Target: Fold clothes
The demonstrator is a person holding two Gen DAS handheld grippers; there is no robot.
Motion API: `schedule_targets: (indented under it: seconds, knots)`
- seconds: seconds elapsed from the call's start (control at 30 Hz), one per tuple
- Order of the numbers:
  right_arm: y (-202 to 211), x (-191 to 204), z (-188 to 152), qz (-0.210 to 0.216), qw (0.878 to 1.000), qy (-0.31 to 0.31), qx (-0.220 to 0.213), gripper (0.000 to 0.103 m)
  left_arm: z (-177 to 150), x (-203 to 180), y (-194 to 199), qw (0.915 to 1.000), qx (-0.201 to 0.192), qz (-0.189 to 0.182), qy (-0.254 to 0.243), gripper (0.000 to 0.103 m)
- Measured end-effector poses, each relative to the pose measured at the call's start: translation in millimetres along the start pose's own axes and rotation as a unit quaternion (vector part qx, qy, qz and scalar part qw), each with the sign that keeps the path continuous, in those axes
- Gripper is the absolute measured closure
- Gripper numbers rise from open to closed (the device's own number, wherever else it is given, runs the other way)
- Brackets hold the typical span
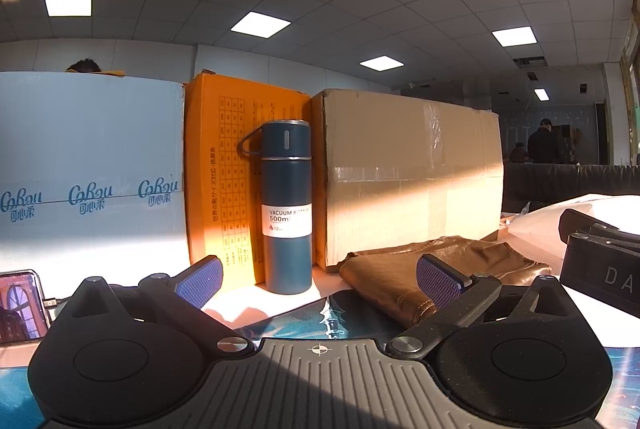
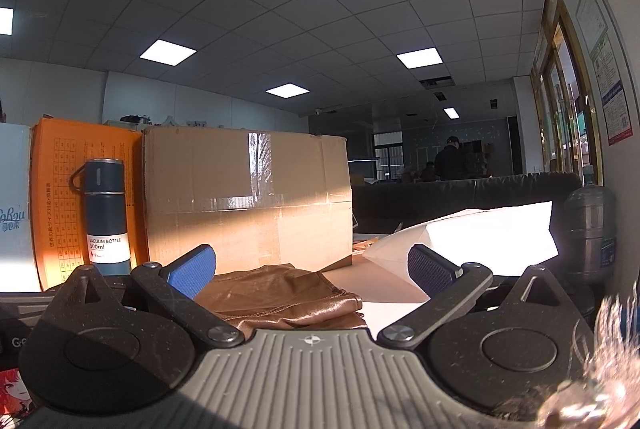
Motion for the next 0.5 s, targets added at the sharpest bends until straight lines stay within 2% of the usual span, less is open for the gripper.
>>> schedule_targets:
  seconds: [0.5]
  knots:
    - [2.2, 0.1, 0.4, 0.001, 1.0, -0.001, -0.001, 0.0, 0.3, -0.1, -1.1, 1.0, -0.001, 0.0, -0.001, 0.0]
Point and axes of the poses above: each gripper's, at about its wrist camera, not at the fingertips, and y roughly against the way its jaws point, x to its left, z to its top, the point moved 3 cm from there along -y, roughly the way its jaws point, and after that the axes turned 12 degrees about -y, right-handed, at the moved point
